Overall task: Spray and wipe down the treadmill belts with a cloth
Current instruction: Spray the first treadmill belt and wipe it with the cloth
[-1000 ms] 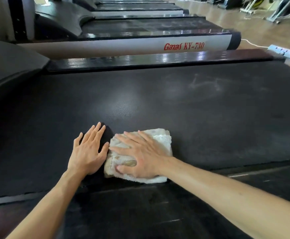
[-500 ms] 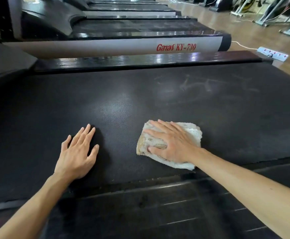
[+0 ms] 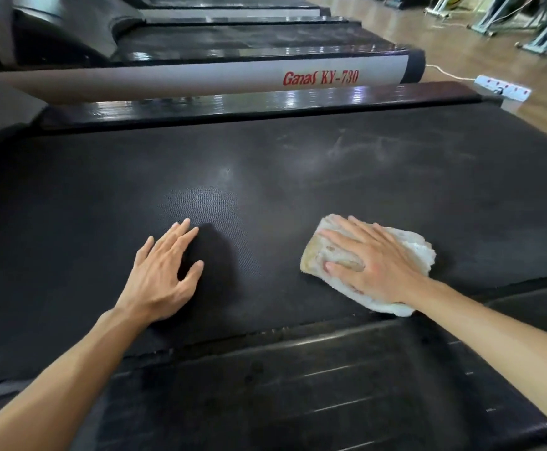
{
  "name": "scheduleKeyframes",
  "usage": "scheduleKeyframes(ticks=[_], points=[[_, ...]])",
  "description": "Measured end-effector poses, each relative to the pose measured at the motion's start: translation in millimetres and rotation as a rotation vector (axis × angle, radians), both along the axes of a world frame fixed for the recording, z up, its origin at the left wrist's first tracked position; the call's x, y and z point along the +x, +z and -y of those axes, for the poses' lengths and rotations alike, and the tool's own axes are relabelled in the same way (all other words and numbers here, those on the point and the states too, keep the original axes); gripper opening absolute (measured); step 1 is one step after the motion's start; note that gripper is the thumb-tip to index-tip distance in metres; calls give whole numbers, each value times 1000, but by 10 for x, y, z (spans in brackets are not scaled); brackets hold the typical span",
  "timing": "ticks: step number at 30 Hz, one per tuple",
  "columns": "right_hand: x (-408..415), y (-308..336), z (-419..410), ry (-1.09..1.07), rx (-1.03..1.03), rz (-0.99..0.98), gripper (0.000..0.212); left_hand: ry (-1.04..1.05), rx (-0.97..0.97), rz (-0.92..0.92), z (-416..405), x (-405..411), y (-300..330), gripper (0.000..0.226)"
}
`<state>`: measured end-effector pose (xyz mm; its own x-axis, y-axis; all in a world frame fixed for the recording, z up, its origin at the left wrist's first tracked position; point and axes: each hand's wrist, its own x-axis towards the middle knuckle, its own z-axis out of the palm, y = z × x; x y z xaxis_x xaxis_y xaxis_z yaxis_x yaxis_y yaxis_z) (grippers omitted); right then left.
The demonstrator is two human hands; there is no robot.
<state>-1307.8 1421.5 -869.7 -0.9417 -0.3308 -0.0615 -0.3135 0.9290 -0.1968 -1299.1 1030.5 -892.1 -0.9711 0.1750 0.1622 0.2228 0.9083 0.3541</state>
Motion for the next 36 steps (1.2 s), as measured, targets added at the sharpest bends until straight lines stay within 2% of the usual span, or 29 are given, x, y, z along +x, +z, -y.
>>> scheduleKeyframes(ticks=[3, 5, 7, 9, 12, 15, 18, 22, 25, 29, 33, 36], points=[[-75, -1, -262, -170, 7, 3, 80, -48, 14, 0, -286, -122, -12, 83], [-94, -23, -219, -225, 24, -1, 82, -74, 19, 2, -467, -212, -18, 84], [-74, -19, -68, -241, 1, -25, 75, -71, 16, 4, -617, -297, -21, 80], [-2, -5, 149, -192, -34, -92, 64, -63, -24, 14, -741, -376, -53, 78], [139, -57, 671, 1, -72, -78, 78, -34, -93, 11, -754, -412, -115, 84], [198, -127, 861, 125, -58, -51, 76, -31, -107, 0, -731, -398, -135, 86], [123, -111, 597, 118, -55, -47, 74, -44, -118, 11, -739, -407, -119, 83], [-32, -79, -56, -38, 0, -40, 83, -37, -131, 12, -747, -396, -118, 80], [-117, -27, -404, -84, -16, -20, 82, -37, -135, 16, -765, -375, -106, 80], [-74, 0, -221, 86, -51, -41, 75, -25, -125, 21, -781, -365, -102, 74], [132, 1, 420, 367, -82, -65, 61, -25, -117, 12, -776, -384, -115, 71], [143, -14, 704, 494, -71, -21, 62, -21, -128, 14, -759, -389, -111, 72]])
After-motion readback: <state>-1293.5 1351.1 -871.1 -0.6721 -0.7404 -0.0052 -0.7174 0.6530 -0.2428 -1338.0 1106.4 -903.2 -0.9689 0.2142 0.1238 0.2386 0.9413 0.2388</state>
